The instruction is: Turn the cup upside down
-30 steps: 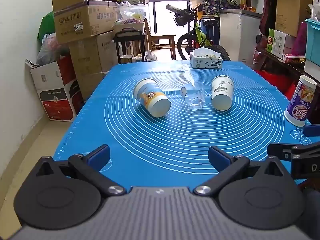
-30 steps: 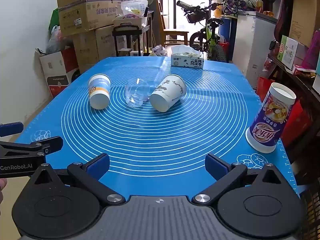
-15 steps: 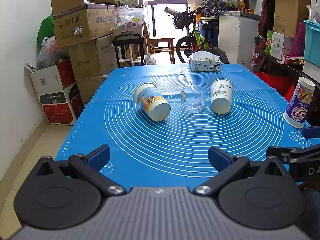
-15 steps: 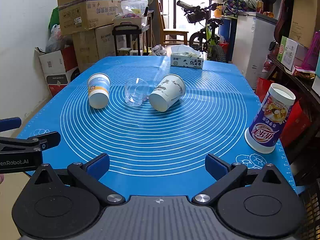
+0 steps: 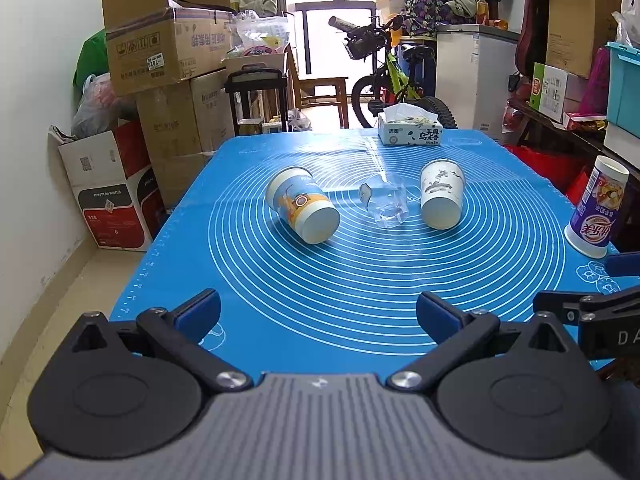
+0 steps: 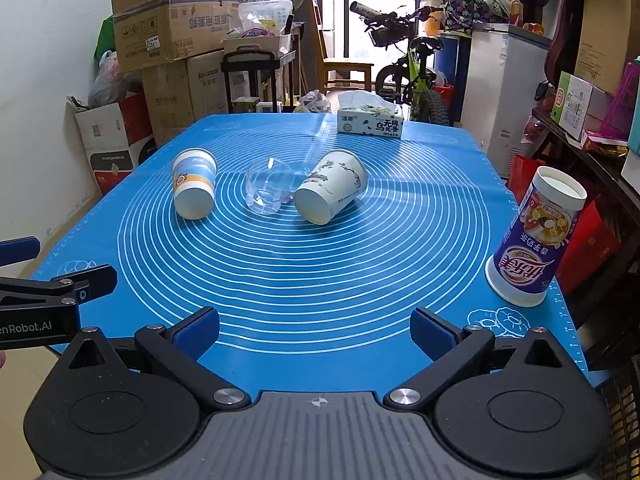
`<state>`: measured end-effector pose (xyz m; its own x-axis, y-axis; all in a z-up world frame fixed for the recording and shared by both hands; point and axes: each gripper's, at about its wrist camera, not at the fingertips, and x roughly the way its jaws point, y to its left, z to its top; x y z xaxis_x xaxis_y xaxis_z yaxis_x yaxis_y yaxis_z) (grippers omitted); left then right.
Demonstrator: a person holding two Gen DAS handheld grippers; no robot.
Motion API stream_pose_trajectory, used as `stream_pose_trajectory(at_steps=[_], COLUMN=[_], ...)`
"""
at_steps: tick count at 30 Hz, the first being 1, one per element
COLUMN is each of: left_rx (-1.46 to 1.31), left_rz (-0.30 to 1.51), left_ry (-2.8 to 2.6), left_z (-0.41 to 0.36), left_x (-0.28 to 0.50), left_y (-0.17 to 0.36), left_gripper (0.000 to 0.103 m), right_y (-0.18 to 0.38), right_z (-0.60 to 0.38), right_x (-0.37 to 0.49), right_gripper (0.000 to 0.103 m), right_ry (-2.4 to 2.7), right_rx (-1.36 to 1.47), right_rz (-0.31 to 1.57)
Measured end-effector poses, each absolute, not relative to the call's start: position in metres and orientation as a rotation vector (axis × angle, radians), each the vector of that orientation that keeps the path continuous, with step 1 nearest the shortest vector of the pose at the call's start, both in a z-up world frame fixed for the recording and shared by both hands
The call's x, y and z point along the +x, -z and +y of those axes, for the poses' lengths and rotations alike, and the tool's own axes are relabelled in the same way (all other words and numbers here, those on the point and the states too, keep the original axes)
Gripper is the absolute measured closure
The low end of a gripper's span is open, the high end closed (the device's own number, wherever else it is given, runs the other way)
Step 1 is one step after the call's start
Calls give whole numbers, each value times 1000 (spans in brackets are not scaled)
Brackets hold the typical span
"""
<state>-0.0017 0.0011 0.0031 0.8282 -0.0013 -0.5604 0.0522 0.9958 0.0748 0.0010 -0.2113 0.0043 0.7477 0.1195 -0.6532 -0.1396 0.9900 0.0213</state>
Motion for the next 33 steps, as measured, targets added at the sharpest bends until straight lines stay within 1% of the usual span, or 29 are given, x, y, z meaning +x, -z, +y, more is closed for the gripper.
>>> stream_pose_trajectory(at_steps=[33], left_rx=[95], left_rz=[592], left_ry=[15], left_z=[2], left_x=[-1], left_y=[-3], left_gripper=[1], right_y=[0], right_z=[-214], right_x=[3], right_gripper=[0], right_ry=[-134], right_rx=[-28], right_rz=[720])
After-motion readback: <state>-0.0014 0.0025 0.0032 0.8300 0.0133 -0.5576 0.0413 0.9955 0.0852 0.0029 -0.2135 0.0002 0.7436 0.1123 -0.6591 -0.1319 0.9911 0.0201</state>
